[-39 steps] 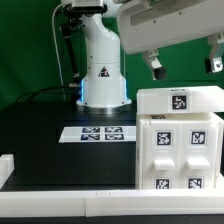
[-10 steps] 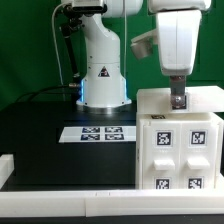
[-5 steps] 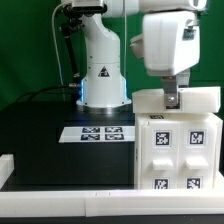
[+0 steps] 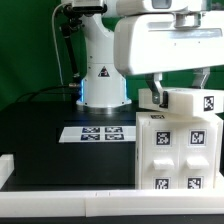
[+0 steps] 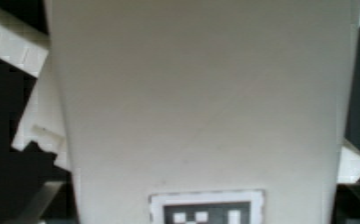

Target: Assemble cabinet

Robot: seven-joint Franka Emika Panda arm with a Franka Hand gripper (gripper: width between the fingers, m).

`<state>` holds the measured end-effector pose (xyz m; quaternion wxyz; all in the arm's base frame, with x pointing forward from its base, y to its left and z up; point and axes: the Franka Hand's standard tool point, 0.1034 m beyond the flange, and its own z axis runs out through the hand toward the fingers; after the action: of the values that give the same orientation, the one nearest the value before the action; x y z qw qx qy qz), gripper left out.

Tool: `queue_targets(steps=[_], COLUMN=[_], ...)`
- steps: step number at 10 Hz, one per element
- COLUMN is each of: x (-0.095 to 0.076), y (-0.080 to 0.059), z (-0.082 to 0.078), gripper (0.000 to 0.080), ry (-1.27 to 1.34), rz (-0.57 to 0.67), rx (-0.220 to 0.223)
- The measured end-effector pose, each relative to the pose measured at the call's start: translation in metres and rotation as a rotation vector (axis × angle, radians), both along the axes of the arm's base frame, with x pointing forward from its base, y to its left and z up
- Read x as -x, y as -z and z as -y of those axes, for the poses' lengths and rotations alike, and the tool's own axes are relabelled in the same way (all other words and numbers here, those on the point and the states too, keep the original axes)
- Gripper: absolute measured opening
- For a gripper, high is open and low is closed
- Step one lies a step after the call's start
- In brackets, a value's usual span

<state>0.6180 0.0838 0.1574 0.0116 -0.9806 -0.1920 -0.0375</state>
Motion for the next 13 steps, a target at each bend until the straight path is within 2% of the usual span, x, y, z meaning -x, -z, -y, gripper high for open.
queue_targets(steps=[9,13], x=[0.0002,0.0066], y=[0.0003,0.0027], z=[-0.0008,0.0003], gripper=[0.056,0.056], ry=[0.674,1.175], rz=[-0.027,-0.031], rx=[-0.058,-0.143])
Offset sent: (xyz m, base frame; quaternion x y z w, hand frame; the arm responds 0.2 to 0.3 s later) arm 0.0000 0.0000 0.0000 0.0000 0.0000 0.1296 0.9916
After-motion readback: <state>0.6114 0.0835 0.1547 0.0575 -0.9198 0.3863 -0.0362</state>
